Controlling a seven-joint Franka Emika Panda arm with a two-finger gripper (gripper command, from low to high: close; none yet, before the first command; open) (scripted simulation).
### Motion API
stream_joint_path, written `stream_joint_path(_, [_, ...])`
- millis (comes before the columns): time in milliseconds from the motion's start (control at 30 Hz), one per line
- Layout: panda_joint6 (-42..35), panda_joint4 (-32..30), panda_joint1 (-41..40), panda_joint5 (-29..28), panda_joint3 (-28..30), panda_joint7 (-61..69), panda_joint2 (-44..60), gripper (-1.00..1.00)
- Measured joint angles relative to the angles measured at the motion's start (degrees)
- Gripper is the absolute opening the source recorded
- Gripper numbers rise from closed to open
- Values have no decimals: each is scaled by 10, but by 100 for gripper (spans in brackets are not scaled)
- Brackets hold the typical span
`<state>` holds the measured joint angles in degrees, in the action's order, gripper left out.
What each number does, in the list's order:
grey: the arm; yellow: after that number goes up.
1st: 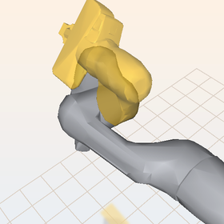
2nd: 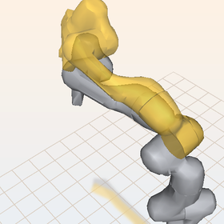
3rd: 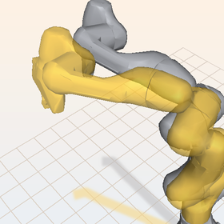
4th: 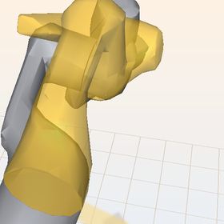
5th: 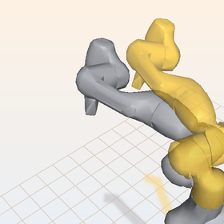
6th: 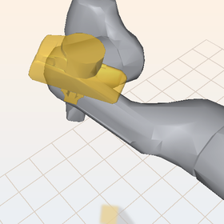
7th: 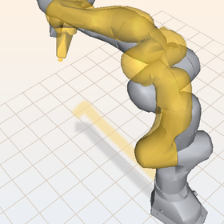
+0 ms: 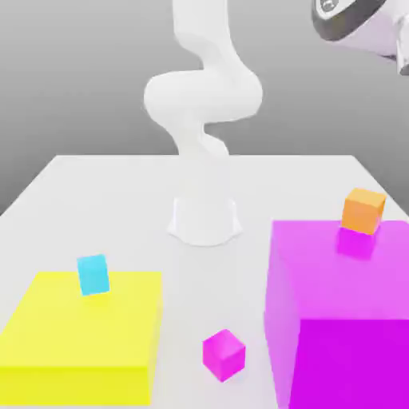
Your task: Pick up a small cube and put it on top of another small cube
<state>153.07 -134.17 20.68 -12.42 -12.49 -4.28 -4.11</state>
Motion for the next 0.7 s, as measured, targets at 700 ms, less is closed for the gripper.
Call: stream_joint_path(700, [118,-330,99,150,-90,424,7,0])
